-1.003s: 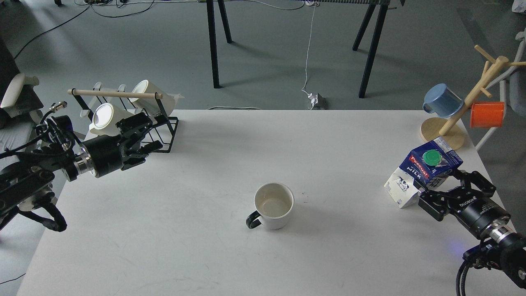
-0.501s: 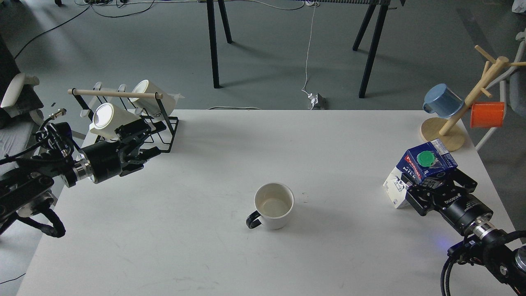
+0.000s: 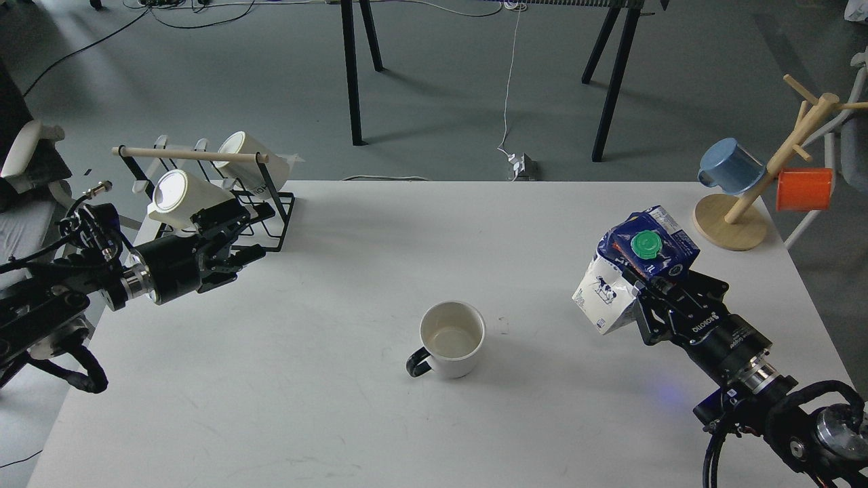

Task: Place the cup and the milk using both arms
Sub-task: 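Carry the milk carton with the right gripper beside the white mug, then release the carton and withdraw the right gripper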

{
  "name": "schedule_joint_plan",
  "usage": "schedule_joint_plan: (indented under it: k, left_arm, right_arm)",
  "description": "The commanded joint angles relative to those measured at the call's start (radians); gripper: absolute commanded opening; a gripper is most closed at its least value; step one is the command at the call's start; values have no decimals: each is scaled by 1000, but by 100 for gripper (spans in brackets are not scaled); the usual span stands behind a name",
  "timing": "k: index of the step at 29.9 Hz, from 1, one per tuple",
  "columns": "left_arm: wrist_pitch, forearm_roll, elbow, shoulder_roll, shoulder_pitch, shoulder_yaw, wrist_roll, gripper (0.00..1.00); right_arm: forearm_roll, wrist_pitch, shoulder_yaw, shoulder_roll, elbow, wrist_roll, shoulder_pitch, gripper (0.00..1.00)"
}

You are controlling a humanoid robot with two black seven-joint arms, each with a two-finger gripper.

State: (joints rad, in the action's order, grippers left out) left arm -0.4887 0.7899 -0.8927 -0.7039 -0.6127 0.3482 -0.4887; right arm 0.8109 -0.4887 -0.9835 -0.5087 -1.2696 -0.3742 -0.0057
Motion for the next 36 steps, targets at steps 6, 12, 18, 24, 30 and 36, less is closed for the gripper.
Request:
schedule_joint_plan:
  k: [6,12,18,24,30,36]
  left_arm:
    - [0,0,0,0,5,0,0,100]
    - [0,0,0,0,7,0,0,100]
    - [0,0,1,-2,8,0,0,100]
    - [0,0,14,-2,21,0,0,100]
    - [0,2,14,-3,25,0,0,100]
    - [0,2,15,-3,27,0,0,100]
  right_arm:
    - [-120,0,39,79,6,-2,-7,22]
    - [-179,0,54,139,10,0,6,22]
    - [-225,0,60,170,53,0,21,22]
    - [-277,0,62,216,101,0,39,22]
    - [-282,0,62,226,107,-2,50,26]
    - [-282,0,62,225,107,-2,50,62]
